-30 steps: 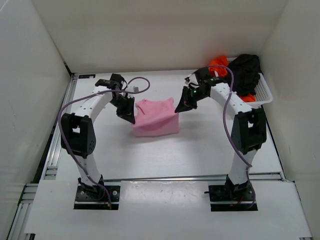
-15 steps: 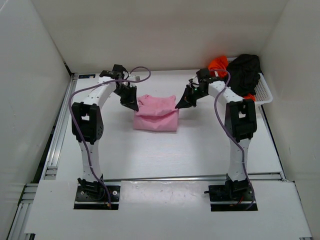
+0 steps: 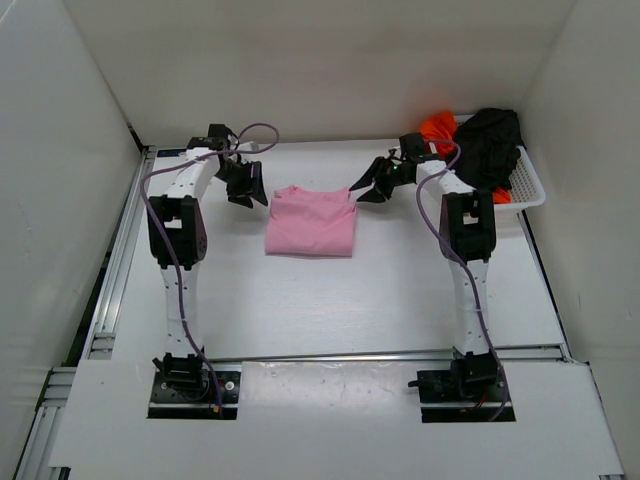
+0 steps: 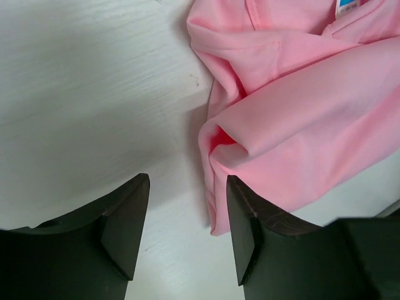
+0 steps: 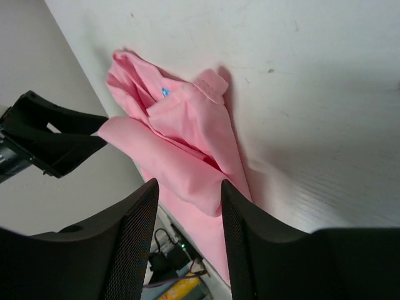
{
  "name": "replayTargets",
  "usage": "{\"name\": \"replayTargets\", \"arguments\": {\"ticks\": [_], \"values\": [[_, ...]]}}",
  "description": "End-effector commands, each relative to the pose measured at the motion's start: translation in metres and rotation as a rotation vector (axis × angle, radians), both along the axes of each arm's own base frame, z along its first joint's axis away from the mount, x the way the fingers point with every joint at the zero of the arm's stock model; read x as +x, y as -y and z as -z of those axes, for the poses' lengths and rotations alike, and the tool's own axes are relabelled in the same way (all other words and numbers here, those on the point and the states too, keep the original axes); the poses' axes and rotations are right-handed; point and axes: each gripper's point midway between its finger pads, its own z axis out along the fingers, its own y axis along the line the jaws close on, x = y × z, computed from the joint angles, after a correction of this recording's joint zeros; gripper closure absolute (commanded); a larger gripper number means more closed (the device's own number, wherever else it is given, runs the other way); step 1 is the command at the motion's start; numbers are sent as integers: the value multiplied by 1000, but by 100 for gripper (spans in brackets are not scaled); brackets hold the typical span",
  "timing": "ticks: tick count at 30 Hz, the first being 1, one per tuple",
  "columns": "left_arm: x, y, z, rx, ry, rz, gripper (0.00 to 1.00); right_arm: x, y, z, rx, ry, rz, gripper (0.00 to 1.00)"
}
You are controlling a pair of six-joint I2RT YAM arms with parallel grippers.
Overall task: Fold and stack the t-shirts
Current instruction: Fold the long partially folded tshirt into a neat square
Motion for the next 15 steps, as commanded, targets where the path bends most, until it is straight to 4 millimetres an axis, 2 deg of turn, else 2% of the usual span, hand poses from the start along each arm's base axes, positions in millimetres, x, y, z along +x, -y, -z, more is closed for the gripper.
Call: {"name": "replayTargets", "arguments": {"ticks": [1, 2, 3, 4, 5, 6, 7, 9, 10, 12, 13, 14, 15], "values": [[19, -14, -84, 50, 226, -31, 37, 18, 4, -77, 20, 219, 4, 51], [17, -15, -116, 43, 307, -33, 37, 7, 9, -71, -9, 209, -3, 49], [7, -15, -114, 44, 298, -33, 36, -3, 15, -90, -36, 246, -6, 49], [2, -11, -122, 49, 330, -25, 36, -9, 21, -92, -78, 262, -4, 49], [-3, -9, -128, 62, 357, -25, 36, -14, 29, -86, -166, 297, -1, 49], [-13, 4, -137, 62, 399, 1, 34, -30, 38, -68, -215, 253, 0, 49], [-18, 11, -137, 70, 404, 14, 32, -43, 39, -78, -243, 272, -1, 48], [-22, 25, -125, 126, 392, 36, 25, -64, 39, -58, -286, 229, -20, 47], [-19, 24, -120, 155, 391, 30, 25, -69, 41, -53, -297, 221, -36, 45], [-9, 19, -110, 193, 383, 13, 25, -74, 40, -32, -328, 181, -78, 45], [2, 19, -102, 209, 379, 6, 25, -64, 40, -37, -339, 199, -79, 45], [9, 16, -98, 229, 381, -5, 25, -65, 40, -32, -345, 169, -85, 45], [14, 10, -95, 267, 380, -23, 25, -63, 39, -20, -352, 135, -92, 45]]}}
